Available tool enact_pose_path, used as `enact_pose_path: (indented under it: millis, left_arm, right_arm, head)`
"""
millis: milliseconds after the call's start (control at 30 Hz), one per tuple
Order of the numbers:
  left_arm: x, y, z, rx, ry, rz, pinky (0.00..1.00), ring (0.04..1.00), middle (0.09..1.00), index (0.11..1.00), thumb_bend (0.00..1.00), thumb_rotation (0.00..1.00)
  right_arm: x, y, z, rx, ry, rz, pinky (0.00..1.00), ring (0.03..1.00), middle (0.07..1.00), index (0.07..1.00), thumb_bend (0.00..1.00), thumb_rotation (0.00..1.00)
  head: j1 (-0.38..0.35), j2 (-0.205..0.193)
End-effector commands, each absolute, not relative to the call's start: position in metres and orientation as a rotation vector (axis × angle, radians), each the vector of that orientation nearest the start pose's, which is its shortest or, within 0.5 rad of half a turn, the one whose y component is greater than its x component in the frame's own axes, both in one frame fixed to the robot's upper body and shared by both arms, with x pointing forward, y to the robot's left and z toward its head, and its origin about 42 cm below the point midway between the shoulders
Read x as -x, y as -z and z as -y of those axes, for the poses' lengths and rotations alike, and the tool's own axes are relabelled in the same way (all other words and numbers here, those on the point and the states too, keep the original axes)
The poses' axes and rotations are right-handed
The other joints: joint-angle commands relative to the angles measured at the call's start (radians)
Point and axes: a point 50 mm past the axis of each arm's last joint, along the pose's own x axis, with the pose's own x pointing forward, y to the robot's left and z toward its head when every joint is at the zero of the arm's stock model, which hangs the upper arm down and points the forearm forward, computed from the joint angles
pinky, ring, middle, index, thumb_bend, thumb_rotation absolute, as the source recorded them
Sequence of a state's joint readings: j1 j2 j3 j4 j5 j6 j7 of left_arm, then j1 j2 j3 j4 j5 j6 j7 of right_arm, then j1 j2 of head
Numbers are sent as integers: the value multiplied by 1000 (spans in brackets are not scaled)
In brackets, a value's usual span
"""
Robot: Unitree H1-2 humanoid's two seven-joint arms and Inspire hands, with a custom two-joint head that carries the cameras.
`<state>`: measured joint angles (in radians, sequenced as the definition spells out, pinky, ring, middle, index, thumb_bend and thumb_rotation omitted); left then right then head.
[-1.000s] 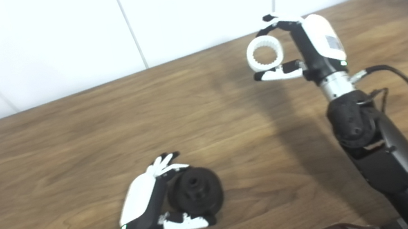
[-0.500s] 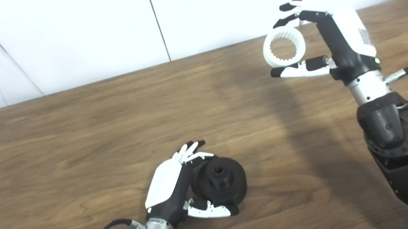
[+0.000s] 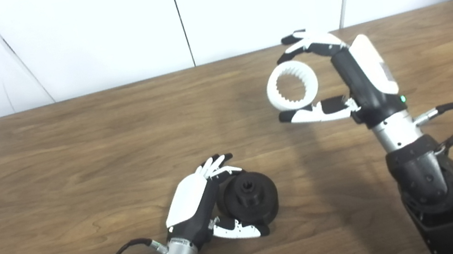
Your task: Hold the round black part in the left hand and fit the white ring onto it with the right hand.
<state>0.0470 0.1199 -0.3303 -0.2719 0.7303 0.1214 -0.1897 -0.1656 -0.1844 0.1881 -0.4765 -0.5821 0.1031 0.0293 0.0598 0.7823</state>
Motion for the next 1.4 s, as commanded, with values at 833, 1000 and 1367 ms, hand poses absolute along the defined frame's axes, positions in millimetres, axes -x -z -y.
enact_pose_path:
  millis: [833, 1000, 1367]
  left_arm:
    - [-259, -144, -147, -834, 353, 175, 982, 979, 940, 606, 914, 282]
    - [-259, -144, -147, -826, 357, 173, 999, 985, 946, 604, 912, 285]
    - [-259, -145, -148, -827, 356, 174, 989, 981, 945, 605, 910, 279]
  right_arm:
    - [-250, -217, 138, 653, -295, 496, 915, 863, 787, 484, 514, 145]
    - [-248, -207, 133, 656, -318, 466, 916, 863, 789, 484, 514, 143]
    - [-253, -190, 132, 704, -330, 411, 886, 850, 788, 484, 514, 144]
  head:
    - [32, 14]
    - [33, 17]
    - [37, 21]
